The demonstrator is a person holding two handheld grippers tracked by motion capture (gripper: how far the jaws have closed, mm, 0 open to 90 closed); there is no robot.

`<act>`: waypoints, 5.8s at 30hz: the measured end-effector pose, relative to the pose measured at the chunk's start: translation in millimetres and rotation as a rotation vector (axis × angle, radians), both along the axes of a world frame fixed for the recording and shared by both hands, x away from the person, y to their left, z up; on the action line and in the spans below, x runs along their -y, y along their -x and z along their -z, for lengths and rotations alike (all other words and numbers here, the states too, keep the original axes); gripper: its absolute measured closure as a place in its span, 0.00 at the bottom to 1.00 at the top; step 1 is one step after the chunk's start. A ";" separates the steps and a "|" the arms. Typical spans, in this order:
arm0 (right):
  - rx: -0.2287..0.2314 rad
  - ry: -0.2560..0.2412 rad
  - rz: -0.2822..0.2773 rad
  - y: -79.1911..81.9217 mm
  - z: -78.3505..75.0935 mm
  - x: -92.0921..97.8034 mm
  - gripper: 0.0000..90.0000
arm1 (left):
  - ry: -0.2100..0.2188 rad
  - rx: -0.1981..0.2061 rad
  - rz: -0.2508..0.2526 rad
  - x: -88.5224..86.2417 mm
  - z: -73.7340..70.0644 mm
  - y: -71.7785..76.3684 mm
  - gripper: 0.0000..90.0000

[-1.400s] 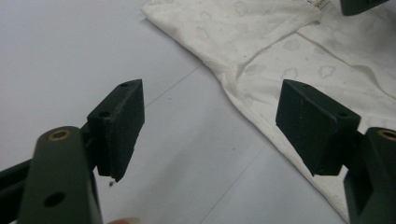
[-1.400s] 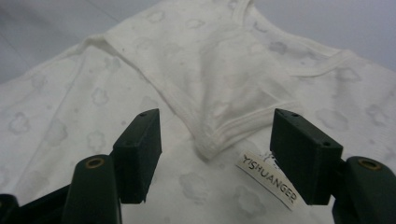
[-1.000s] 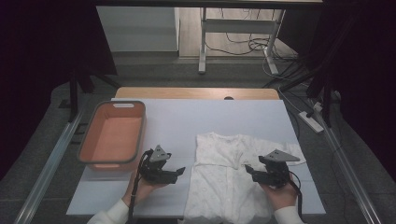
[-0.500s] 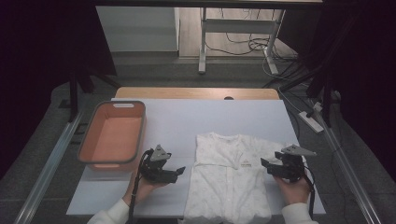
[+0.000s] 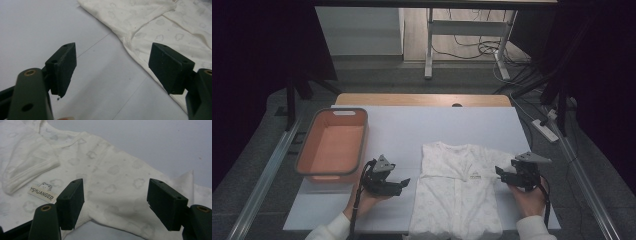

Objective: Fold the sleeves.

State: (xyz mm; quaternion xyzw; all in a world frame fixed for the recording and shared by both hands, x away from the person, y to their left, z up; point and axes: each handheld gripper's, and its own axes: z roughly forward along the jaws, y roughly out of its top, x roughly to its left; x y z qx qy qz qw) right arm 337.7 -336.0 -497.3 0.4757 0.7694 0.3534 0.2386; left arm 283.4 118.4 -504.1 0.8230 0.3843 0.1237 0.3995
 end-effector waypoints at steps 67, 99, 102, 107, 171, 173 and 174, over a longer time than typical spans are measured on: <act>-0.005 -0.043 0.082 -18.5 -12.2 37.9 0.99 | -0.024 0.001 0.005 2.0 3.0 -1.3 0.25; 0.035 -0.092 -0.117 -6.0 -29.8 -23.0 0.98 | -0.025 0.001 0.001 0.9 2.9 -1.8 0.24; 0.034 -0.093 -0.131 -5.7 -29.7 -26.7 0.98 | -0.025 0.001 -0.001 0.8 3.1 -1.9 0.24; 0.026 -0.092 -0.149 -5.4 -28.6 -33.3 0.98 | -0.026 0.002 -0.001 0.9 3.1 -1.8 0.24; -0.188 0.020 -0.189 -18.8 10.4 -63.7 0.72 | -0.049 0.007 0.001 3.6 4.7 -0.8 0.24; -0.206 0.006 -0.199 -19.5 11.5 -64.4 0.79 | -0.051 0.007 0.002 3.8 4.8 -0.7 0.24; -0.212 0.000 -0.205 -19.5 11.6 -64.7 0.85 | -0.051 0.007 0.003 4.0 4.8 -0.6 0.24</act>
